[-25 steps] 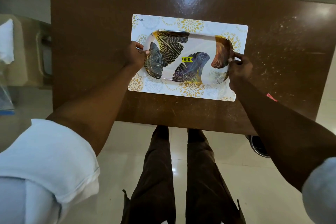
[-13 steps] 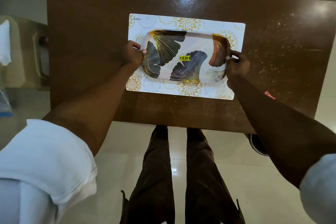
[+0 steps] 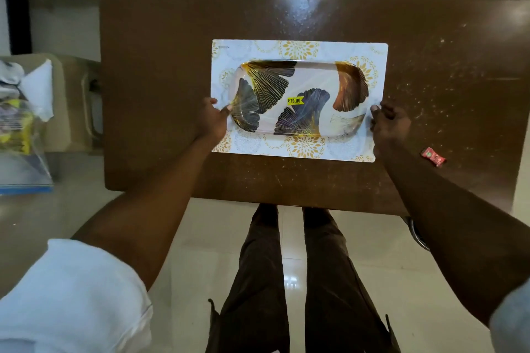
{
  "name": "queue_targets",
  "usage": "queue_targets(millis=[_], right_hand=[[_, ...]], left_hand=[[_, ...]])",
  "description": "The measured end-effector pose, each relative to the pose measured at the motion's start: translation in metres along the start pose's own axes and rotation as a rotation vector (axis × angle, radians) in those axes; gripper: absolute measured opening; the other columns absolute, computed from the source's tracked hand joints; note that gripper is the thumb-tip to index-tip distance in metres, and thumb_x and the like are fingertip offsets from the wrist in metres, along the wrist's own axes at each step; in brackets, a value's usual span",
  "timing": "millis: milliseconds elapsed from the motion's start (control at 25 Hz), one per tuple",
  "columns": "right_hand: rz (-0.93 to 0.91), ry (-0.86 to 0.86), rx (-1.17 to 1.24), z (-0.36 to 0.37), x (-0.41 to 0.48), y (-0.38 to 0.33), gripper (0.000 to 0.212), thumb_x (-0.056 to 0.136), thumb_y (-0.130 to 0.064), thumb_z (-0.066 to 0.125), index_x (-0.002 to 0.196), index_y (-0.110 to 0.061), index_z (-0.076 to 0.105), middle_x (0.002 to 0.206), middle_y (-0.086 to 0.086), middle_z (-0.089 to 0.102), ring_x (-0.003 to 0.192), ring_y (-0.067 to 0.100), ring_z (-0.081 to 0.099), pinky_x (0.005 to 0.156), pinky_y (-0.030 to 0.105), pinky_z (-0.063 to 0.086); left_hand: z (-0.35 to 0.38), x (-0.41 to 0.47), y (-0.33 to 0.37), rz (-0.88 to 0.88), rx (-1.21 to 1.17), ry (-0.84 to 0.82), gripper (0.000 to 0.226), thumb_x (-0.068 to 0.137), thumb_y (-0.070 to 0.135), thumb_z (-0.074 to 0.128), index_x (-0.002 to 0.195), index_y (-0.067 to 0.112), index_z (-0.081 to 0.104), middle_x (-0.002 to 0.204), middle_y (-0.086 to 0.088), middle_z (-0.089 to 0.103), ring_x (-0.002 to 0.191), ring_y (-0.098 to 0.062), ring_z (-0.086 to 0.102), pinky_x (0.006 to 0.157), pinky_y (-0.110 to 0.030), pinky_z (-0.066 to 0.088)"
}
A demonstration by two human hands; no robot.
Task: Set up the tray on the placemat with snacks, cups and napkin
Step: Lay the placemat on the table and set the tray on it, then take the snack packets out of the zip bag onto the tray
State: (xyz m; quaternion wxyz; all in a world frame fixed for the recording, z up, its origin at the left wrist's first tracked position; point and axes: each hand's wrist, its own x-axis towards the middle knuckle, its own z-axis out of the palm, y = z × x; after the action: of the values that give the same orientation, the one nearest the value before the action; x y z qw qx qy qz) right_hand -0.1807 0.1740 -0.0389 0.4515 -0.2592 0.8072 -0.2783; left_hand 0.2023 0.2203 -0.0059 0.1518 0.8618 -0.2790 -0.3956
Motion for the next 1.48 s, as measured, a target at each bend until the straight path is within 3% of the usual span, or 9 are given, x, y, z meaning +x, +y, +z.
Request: queue_targets(millis=[200,280,360,440,600,840,1000,1160,1480], right_hand=[[0.010,-0.038,-0.099,-0.032,-0.040,-0.015,0.041,0.098,-0.029,0.071,0.132,-0.008,0.067,0.123,0.016,0.072,0.114,0.035,0.069,0.096,0.048,0.057],[-0.047,-0.085,-0.118,-0.053,-0.060,-0.053,0.032,0.099,-0.022,0.070,0.122,-0.001,0.071,0.120,0.022,0.073,0.117,0.040,0.067,0.091,0.034,0.052],[-0.101,-0.093,-0.121,-0.072,-0.077,-0.117,0.030,0.098,-0.018,0.071,0.118,0.004,0.072,0.121,0.025,0.072,0.121,0.043,0.064,0.091,0.028,0.048],[-0.222,-0.099,-0.190,-0.086,-0.094,-0.194,0.041,0.097,-0.028,0.072,0.124,0.002,0.070,0.126,0.026,0.069,0.124,0.043,0.062,0.103,0.040,0.048],[-0.570,-0.238,-0.205,-0.082,-0.138,-0.361,0.057,0.102,-0.031,0.063,0.150,-0.003,0.050,0.140,0.026,0.061,0.132,0.042,0.057,0.111,0.052,0.045],[-1.058,-0.275,-0.215,-0.053,-0.269,-0.598,0.068,0.100,-0.040,0.064,0.157,-0.012,0.042,0.156,0.017,0.047,0.143,0.034,0.046,0.120,0.047,0.038],[-1.428,-0.287,-0.334,-0.029,-0.394,-0.682,0.074,0.099,-0.049,0.062,0.160,-0.018,0.035,0.159,0.013,0.041,0.146,0.034,0.040,0.113,0.051,0.044],[-1.702,-0.220,-0.332,-0.003,-0.524,-0.724,0.082,0.099,-0.060,0.054,0.164,-0.020,0.024,0.167,0.010,0.030,0.148,0.036,0.035,0.112,0.054,0.043],[-1.901,-0.152,-0.305,0.085,-0.751,-0.742,0.090,0.097,-0.073,0.040,0.165,-0.021,0.012,0.171,0.011,0.017,0.153,0.041,0.028,0.115,0.063,0.035]], left_hand=[[-0.009,-0.071,0.004,-0.014,-0.037,-0.012,0.045,0.100,0.019,0.067,0.135,-0.005,0.051,0.131,-0.029,0.059,0.119,-0.040,0.061,0.090,-0.033,0.047],[-0.027,-0.103,0.034,0.024,-0.097,-0.012,0.042,0.101,0.013,0.065,0.135,-0.007,0.051,0.132,-0.030,0.058,0.122,-0.042,0.060,0.096,-0.036,0.048],[-0.062,-0.125,0.085,0.118,-0.099,-0.046,0.042,0.101,0.014,0.064,0.137,-0.006,0.052,0.136,-0.026,0.056,0.126,-0.039,0.058,0.104,-0.042,0.047],[-0.113,-0.139,0.144,0.257,-0.030,0.004,0.045,0.103,0.024,0.062,0.139,-0.001,0.053,0.139,-0.020,0.057,0.130,-0.034,0.056,0.108,-0.040,0.045],[-0.242,-0.170,0.260,0.469,0.127,0.236,0.051,0.104,0.041,0.055,0.143,0.009,0.052,0.143,-0.012,0.056,0.137,-0.030,0.049,0.113,-0.041,0.040],[-0.429,-0.251,0.358,0.634,0.107,0.600,0.055,0.103,0.048,0.053,0.142,0.009,0.051,0.143,-0.012,0.054,0.136,-0.030,0.049,0.114,-0.043,0.040],[-0.553,-0.311,0.362,0.678,0.150,0.828,0.058,0.104,0.048,0.051,0.146,0.007,0.050,0.149,-0.013,0.053,0.139,-0.031,0.050,0.117,-0.042,0.040],[-0.671,-0.366,0.320,0.705,0.234,1.067,0.060,0.104,0.047,0.051,0.146,0.005,0.051,0.149,-0.015,0.056,0.138,-0.033,0.053,0.117,-0.041,0.040],[-0.846,-0.418,0.129,0.474,0.359,1.267,0.073,0.106,0.053,0.039,0.157,0.000,0.029,0.167,-0.024,0.024,0.155,-0.038,0.026,0.127,-0.046,0.023]])
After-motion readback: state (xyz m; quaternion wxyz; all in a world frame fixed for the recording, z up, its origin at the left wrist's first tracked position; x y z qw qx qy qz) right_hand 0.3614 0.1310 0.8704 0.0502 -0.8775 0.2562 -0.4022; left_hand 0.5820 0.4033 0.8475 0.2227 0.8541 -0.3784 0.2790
